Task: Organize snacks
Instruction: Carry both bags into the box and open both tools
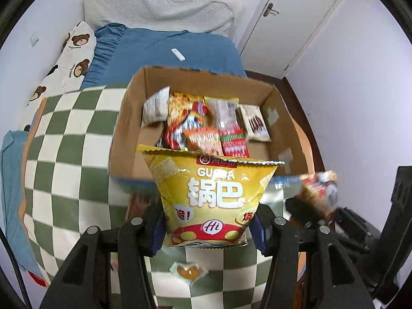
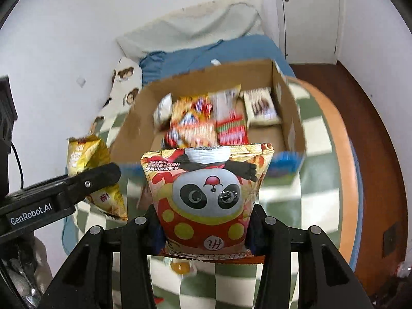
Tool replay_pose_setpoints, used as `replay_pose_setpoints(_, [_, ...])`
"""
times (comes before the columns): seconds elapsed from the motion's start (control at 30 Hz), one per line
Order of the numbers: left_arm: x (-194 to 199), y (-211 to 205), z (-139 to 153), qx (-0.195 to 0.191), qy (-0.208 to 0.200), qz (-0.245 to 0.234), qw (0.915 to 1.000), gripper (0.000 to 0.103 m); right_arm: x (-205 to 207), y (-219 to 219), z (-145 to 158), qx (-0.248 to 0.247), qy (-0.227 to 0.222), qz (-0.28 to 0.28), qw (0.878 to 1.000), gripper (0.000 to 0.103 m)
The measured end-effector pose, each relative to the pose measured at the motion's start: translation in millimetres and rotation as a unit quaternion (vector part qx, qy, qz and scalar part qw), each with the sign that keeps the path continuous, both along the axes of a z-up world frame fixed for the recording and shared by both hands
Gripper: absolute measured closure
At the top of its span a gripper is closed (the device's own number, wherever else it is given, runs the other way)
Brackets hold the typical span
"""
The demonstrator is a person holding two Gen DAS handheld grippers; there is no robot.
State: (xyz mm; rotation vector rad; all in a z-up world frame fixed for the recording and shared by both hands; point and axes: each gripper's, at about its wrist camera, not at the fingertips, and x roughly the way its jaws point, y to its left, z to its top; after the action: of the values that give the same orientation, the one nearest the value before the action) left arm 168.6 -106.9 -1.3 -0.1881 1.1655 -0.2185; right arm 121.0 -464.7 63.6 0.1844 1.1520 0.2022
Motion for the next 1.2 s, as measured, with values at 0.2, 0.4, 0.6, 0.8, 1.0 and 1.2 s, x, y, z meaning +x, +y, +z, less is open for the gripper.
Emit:
replay_pose_setpoints(0.2, [70,7,-29,0.036,0.052,0.006,0.998,0.051,82,-7,-20,-0.044,0.026,-0.006,0.999,0.054])
replay_pose_setpoints(0.4, [126,17,-82,0.072,0.122,0.013,0.9898,0.051,137,-12,-70,-0.063,0.1,-0.008,0.993,0.054])
replay_pose_setpoints(0.6, [146,23,-117,0.077,0.173,0.015,0.9818,0.051,159,-15,-100,-0.072,0.144,-0.017,0.987,0.052])
replay_pose_setpoints(0.8, [150,22,-143,0.047,0.224,0.01,0.9734,0.039,164,-17,-119,-0.084,0.173,-0.02,0.981,0.011])
replay_pose_setpoints(1.0, [152,16,-146,0.051,0.22,0.012,0.9742,0.01,168,-12,-125,-0.092,0.181,-0.013,0.979,0.007])
replay_pose_setpoints(1.2, [147,7,-136,0.066,0.2,0.014,0.9775,0.01,163,-9,-119,-0.097,0.167,-0.014,0.981,0.007])
